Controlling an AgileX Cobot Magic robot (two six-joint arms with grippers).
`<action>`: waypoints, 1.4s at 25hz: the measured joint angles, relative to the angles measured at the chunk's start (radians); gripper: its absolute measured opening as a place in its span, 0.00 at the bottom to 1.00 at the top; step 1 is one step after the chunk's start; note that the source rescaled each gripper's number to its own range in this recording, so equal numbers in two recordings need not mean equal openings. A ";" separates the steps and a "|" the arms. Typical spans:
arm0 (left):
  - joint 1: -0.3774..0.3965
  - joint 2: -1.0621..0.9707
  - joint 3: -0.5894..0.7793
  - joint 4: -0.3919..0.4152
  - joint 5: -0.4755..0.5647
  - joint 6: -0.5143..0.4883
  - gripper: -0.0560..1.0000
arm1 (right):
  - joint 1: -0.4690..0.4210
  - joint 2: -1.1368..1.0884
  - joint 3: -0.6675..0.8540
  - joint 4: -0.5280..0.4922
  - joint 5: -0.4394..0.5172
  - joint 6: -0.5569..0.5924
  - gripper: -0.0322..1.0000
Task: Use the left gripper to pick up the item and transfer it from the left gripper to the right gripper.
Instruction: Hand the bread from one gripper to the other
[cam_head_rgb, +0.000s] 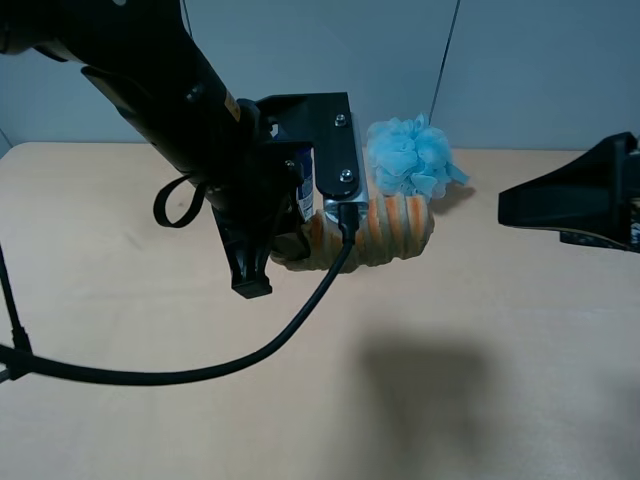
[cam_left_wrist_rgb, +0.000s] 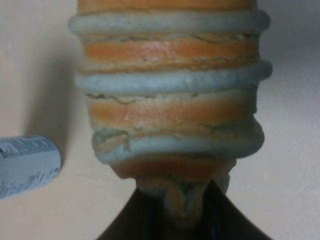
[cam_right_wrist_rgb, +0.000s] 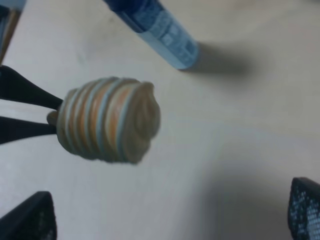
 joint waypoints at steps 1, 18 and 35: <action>0.000 0.000 0.000 0.000 -0.006 0.000 0.06 | 0.000 0.040 0.000 0.030 -0.005 -0.049 1.00; 0.000 0.001 0.000 0.000 -0.055 0.000 0.06 | 0.000 0.479 -0.001 0.519 0.097 -0.581 1.00; 0.000 0.001 0.000 0.000 -0.059 0.000 0.06 | 0.148 0.605 -0.002 0.714 0.046 -0.732 0.83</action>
